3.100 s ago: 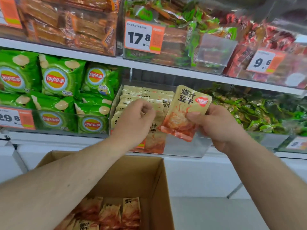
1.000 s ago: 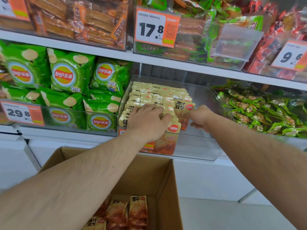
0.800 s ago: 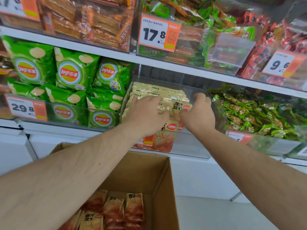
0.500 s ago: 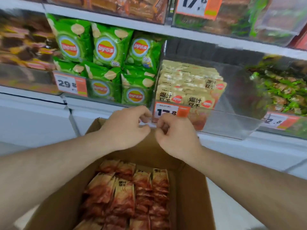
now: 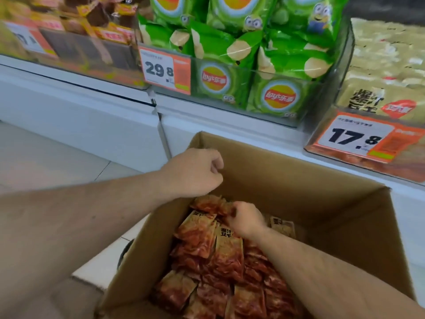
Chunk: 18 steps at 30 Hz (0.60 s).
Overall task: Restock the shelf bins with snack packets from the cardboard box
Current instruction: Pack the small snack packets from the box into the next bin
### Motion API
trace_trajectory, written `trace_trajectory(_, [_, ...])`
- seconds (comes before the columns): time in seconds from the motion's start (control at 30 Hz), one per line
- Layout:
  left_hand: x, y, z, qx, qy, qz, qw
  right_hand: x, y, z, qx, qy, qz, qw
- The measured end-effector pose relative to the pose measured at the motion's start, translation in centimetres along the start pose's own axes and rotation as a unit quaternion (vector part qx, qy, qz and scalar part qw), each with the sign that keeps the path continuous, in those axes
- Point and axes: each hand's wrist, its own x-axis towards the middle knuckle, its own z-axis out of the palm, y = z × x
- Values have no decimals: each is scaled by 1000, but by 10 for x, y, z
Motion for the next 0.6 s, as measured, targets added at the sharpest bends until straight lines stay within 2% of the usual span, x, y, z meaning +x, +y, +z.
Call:
trace_trajectory(0.1, [7, -13, 4, -9, 9, -15, 1000, 22, 6, 26, -65, -25, 23, 997])
trace_trajectory(0.2, [9, -17, 10, -28, -2, -21, 999, 37, 21, 45, -69, -6, 48, 996])
trace_trajectory(0.3, [8, -17, 13, -59, -18, -32, 998, 44, 30, 47, -57, 32, 35, 997])
trace_trajectory(0.4, [6, -19, 12, -125, -43, -95, 987, 36, 30, 29, -66, 114, 8, 991])
trace_trajectory(0.47, [2, -18, 14, -256, -106, -188, 942, 23, 26, 11, -59, 181, -9, 982])
trace_trajectory(0.53, [-3, -14, 19, -396, -176, -284, 856, 2, 17, -7, -20, 239, -41, 970])
trace_trajectory(0.6, [-7, -11, 26, -496, -186, -346, 774, -26, 4, -24, 46, 311, -121, 942])
